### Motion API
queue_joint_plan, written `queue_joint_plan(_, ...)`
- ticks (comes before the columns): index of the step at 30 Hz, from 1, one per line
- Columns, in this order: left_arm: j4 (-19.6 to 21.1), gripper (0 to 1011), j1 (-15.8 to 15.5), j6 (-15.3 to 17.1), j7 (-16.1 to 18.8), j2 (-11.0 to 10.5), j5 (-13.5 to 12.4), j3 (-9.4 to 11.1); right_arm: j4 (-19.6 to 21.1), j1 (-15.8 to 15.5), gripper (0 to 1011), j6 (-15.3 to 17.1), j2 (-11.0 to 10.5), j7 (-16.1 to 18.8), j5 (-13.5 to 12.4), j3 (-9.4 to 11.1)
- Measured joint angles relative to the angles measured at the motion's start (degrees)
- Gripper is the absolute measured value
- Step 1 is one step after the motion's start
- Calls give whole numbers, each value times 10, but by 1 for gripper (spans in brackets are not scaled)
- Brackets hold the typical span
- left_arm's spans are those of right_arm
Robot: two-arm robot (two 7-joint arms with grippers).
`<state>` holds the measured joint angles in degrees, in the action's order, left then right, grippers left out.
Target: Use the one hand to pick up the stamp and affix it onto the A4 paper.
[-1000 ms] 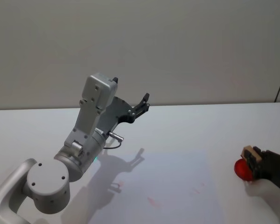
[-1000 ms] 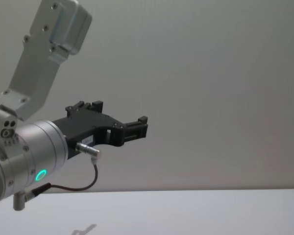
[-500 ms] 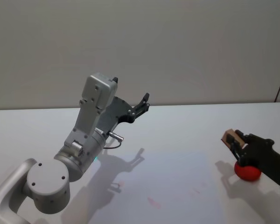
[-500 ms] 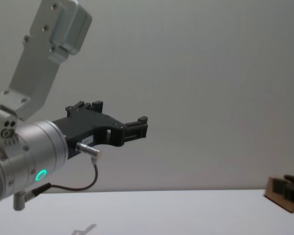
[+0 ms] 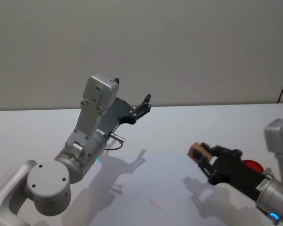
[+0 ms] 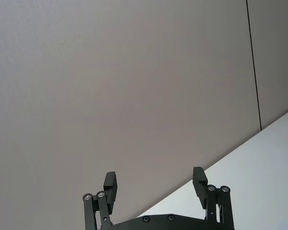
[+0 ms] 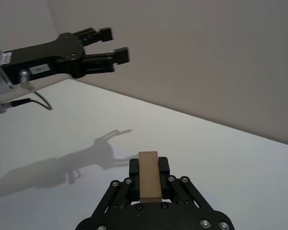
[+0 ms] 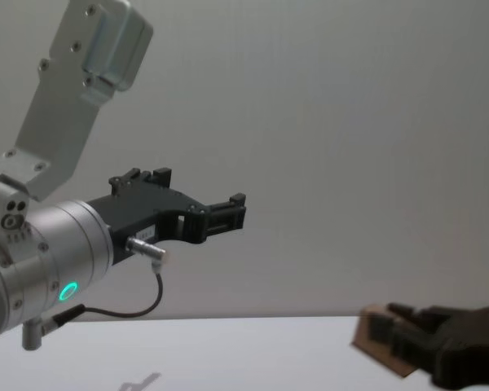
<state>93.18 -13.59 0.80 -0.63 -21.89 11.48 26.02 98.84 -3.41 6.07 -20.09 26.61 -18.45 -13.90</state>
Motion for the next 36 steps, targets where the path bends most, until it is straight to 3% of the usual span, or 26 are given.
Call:
queue_joint_plan(5, 0, 1001, 0, 0, 0, 0, 0, 0, -13, 0, 219, -18, 18, 23, 33, -25)
queue_joint_plan(12, 0, 1001, 0, 0, 0, 0, 0, 0, -35, 6, 219, -39, 35, 38, 66, -44)
queue_joint_plan(21, 0, 1001, 0, 0, 0, 0, 0, 0, -66, 17, 219, -60, 49, 42, 98, -58)
queue_joint_plan(36, 0, 1001, 0, 0, 0, 0, 0, 0, -99, 18, 219, -81, 53, 37, 125, -68)
